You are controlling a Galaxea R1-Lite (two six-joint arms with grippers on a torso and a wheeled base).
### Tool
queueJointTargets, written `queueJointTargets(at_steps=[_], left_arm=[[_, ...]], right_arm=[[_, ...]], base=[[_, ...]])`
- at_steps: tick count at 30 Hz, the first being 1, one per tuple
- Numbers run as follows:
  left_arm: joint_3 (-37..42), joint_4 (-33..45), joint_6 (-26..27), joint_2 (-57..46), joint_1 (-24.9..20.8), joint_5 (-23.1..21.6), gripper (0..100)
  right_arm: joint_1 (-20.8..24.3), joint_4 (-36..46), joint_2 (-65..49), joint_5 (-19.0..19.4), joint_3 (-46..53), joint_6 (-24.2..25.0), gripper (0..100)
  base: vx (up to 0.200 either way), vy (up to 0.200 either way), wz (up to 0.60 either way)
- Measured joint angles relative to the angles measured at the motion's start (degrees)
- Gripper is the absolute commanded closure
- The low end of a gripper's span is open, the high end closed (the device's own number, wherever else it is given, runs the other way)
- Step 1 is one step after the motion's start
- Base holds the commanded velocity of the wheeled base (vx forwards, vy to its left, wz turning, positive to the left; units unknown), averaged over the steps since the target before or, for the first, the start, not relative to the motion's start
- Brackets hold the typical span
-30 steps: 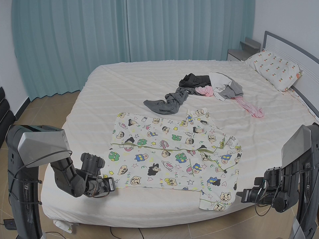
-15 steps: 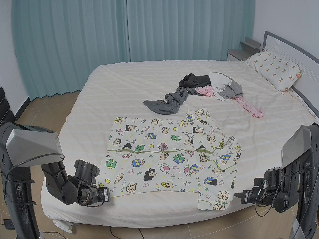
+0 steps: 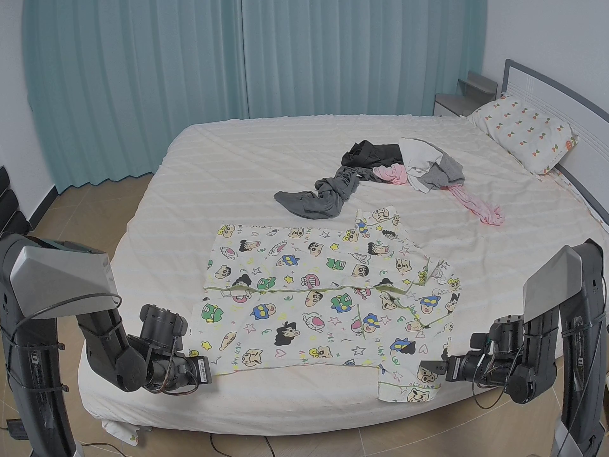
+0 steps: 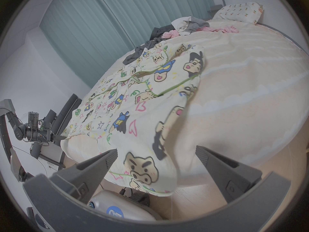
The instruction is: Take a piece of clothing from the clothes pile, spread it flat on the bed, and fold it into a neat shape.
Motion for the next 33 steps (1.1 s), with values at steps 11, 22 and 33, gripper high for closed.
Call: queueJointTargets(at_steps=[11,22,33], left_arm=[[1.1,-2.3,0.0,0.1,0.0,-0.2,100],[3.0,-3.7,0.4,0.5,0.0,-0.2,100],[9.6,-10.7,0.5,0.2,-0.1,-0.1,100]], right_arm=[[3.5,0.9,1.5,1.4,-6.0,3.4,100],[2.2,0.0,2.2,2.9,-5.6,2.6,100],[-2.1,0.0,0.6,10.2,-0.6,-0.6,100]], base=[[0.0,0.0,0.0],[0.0,0.0,0.0],[0.0,0.0,0.0]])
